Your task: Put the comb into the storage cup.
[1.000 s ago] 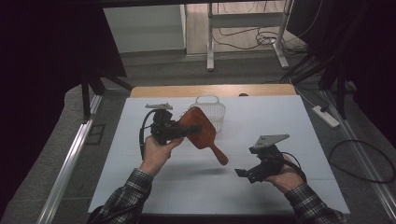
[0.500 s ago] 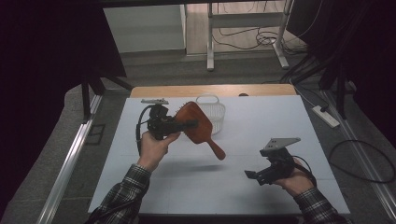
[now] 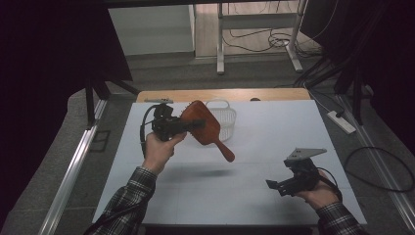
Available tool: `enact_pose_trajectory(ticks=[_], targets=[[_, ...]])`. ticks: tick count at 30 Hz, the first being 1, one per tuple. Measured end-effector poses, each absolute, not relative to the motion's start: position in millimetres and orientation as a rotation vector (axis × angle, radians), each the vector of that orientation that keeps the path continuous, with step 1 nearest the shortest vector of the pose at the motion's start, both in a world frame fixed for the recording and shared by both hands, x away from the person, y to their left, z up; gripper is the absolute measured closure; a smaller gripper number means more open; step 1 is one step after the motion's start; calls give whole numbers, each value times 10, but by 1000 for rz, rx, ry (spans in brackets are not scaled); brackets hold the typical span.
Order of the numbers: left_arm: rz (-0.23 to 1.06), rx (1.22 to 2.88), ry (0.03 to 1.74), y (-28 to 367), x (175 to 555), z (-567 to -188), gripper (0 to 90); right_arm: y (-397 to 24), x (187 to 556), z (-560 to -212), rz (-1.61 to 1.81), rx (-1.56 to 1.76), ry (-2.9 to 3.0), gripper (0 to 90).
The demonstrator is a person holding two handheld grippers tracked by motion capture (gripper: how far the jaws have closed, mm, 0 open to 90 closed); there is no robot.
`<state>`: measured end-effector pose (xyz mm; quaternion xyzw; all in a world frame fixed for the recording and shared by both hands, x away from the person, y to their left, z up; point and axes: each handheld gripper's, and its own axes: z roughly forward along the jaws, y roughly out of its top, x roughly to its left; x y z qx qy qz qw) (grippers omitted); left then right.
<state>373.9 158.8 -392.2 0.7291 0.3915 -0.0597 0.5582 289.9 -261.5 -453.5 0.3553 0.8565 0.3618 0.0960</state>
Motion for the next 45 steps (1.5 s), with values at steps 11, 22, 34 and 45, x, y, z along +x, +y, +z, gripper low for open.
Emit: enact_pose_trajectory(ticks=[11, 22, 34, 45], targets=[[-126, 1712, 927, 1635, 3820, -3834, 520, -2794, 2806, -4540, 1031, 1143, 2487, 0], [-122, 1687, 948, 1707, 3912, -3768, 520, -2978, 2698, -4524, 980, 1243, 2433, 0], [-89, 1680, 973, 1718, 4011, -3699, 520, -3062, 2575, -4497, 952, 1278, 2401, 0], [-56, 1653, 1015, 1766, 4155, -3628, 520, -3070, 2544, -4490, 951, 1272, 2393, 0]])
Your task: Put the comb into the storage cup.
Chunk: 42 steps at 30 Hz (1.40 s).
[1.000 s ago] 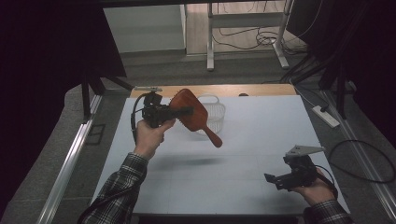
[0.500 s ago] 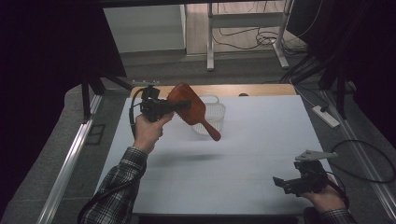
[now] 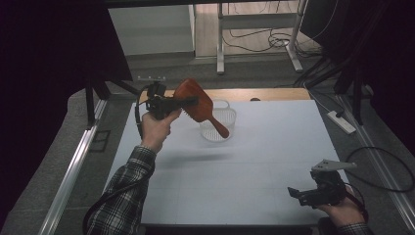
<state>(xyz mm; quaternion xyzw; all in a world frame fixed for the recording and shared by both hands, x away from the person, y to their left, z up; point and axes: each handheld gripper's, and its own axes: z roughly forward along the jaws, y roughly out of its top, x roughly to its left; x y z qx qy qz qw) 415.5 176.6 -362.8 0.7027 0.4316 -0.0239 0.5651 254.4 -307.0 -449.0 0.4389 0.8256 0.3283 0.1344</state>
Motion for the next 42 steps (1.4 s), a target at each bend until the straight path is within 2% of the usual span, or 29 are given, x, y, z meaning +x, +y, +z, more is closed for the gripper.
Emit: enact_pose_trajectory(ticks=[21, 42], targets=[[-2, 1587, 1099, 1836, 4410, -3611, 521, -3069, 2550, -4496, 949, 1280, 2403, 0], [25, 1603, 1139, 1623, 4551, -3826, 521, -3072, 2550, -4498, 947, 1273, 2414, 0]])
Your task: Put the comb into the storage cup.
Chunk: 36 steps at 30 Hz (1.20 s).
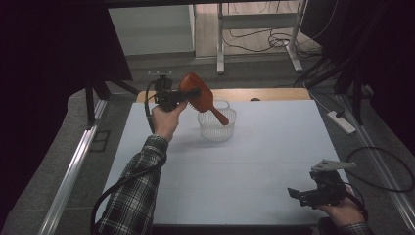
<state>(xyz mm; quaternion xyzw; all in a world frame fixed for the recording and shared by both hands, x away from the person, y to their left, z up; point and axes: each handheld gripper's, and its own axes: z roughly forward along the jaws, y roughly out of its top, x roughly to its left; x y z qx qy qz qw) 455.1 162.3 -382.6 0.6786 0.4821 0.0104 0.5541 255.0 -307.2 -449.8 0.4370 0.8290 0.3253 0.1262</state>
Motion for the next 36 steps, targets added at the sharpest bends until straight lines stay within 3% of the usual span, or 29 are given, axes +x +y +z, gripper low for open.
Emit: enact_pose_trajectory(ticks=[36], targets=[[45, 1644, 1201, 1353, 4548, -4212, 520, -3061, 2548, -4504, 937, 1267, 2426, 6]])
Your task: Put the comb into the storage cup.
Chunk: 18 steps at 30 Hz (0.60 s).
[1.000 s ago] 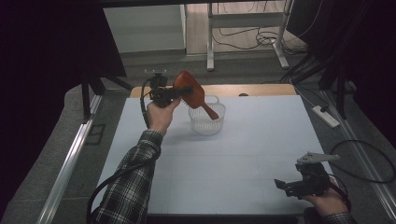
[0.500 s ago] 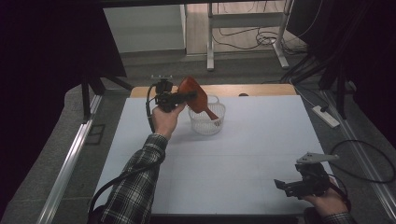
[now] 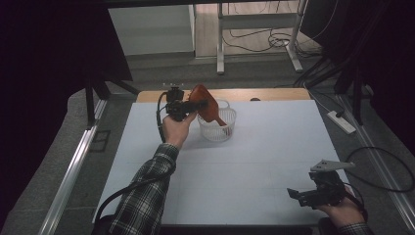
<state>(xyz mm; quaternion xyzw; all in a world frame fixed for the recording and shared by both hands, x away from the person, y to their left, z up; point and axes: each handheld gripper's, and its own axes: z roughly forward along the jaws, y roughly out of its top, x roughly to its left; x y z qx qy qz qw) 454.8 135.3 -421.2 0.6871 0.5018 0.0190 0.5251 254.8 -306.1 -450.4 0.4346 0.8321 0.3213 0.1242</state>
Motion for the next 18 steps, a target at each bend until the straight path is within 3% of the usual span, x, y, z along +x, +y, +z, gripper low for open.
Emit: enact_pose_trajectory(ticks=[18], targets=[[49, 1606, 1256, 1356, 4527, -4322, 510, -3052, 2551, -4507, 926, 1264, 2432, 10]])
